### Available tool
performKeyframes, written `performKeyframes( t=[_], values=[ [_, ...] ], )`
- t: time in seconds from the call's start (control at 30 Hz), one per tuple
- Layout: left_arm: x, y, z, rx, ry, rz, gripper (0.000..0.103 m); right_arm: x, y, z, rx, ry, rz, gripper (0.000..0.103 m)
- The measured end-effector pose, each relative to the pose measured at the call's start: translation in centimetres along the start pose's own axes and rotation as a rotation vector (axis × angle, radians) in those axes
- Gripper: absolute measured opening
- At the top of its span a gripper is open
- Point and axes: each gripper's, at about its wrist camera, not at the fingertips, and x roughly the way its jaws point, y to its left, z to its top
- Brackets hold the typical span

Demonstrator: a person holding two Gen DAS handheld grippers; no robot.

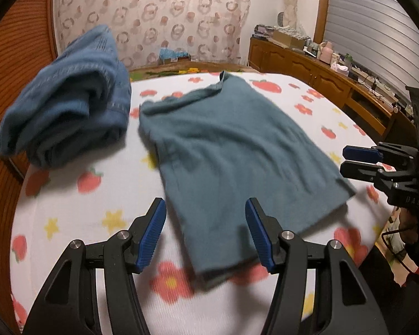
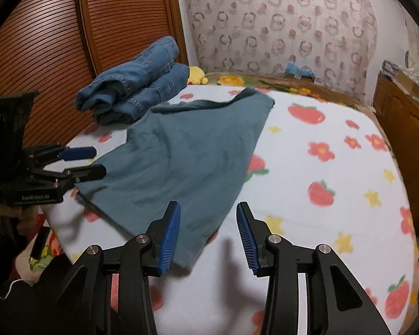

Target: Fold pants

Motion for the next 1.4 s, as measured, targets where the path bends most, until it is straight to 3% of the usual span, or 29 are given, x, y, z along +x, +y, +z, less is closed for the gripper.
performKeyframes(
  t=[0.13,0.27,0.37,0.5,0.83,1.0,1.07,1.4],
  values=[
    [-0.4,0.3,-1.1,-0.024,0.004,-0.014,0.051,0.0,0.1,-0.4,0.009,0.009,0.011,0.043],
    [-0.6,0.1,-1.8,-0.032,0.005,-0.048,0.032,0.0,0.3,-1.0,0.008,0.027,0.004,0.043],
    [-1.0,-0.2,-1.9,-0.018,-0.015,-0.025,0.020,0.1,0.4,-1.1,0.008,0.036,0.005,0.043],
    [-2.6,-0.5,-1.6,-0.016,-0.057,-0.049,0.015,0.2,0.4,-1.2,-0.002,0.037,-0.006,0.043],
    [-1.6,-0.3,-2.4,-0.033,0.011,-0.022,0.015,-0.1,0.5,-1.6,0.000,0.046,0.005,0.043],
    [-1.1,0.1,-2.4,-0.056,0.028,-0.014,0.040,0.3,0.3,-1.5,0.015,0.055,0.005,0.043],
    [-1.0,0.3,-2.5,-0.066,0.029,-0.020,0.045,0.5,0.4,-1.5,0.018,0.055,0.006,0.043],
    [-0.6,0.5,-2.7,-0.090,0.016,-0.042,0.045,0.7,0.4,-1.6,0.031,0.050,0.012,0.043]
  ],
)
